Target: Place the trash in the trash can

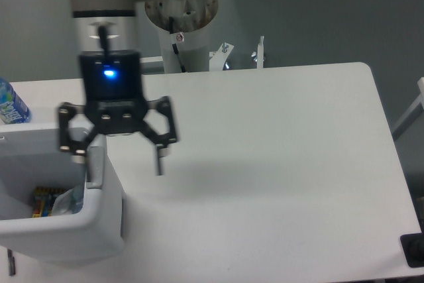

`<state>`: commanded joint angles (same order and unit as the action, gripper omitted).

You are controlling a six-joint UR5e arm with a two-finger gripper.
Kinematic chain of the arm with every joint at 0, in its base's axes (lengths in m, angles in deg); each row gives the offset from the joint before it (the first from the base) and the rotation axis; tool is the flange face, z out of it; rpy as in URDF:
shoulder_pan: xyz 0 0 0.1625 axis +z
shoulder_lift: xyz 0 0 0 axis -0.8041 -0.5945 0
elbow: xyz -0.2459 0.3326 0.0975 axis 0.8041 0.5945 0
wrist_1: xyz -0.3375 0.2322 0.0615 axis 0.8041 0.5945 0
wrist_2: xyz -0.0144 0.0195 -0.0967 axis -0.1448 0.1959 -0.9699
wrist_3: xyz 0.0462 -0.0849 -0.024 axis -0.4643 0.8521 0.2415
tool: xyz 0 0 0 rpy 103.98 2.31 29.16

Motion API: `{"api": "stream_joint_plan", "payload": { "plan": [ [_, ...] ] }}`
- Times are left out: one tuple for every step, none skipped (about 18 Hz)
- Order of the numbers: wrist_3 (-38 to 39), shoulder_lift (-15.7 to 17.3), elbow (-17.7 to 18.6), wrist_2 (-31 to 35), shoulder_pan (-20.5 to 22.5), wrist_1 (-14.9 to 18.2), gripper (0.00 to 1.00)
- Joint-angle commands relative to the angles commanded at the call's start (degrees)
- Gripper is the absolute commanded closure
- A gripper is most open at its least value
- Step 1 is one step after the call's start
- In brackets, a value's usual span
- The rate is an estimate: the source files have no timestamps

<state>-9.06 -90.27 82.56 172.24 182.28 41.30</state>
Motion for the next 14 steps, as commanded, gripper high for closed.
{"api": "stream_joint_plan", "payload": {
  "plan": [
    [-2.5,0.6,0.2,1.7,0.8,2.3,0.0],
    [-5.9,1.2,0.2,3.2,1.9,4.6,0.0],
    [-9.9,1.6,0.3,3.9,3.0,6.2,0.0],
    [-14.1,1.8,0.3,4.2,3.6,7.9,0.0],
    [-18.2,2.3,0.5,4.6,4.6,9.8,0.0],
    [-22.0,2.9,0.7,4.8,5.5,12.2,0.0],
    [-25.8,3.6,1.1,4.9,6.4,14.5,0.0],
    [-29.3,4.1,1.8,4.9,7.6,16.2,0.0],
    [-32.2,4.7,3.0,4.9,8.3,16.9,0.0],
    [-35.1,5.0,3.8,4.9,9.1,17.1,0.0],
    [-37.5,5.3,4.0,4.9,9.9,18.0,0.0],
    [-39.6,6.0,4.0,4.9,10.7,20.2,0.0],
    [-41.8,6.7,4.0,4.8,11.8,22.2,0.0],
    [-43.9,7.4,4.0,4.5,12.7,23.6,0.0]
  ]
}}
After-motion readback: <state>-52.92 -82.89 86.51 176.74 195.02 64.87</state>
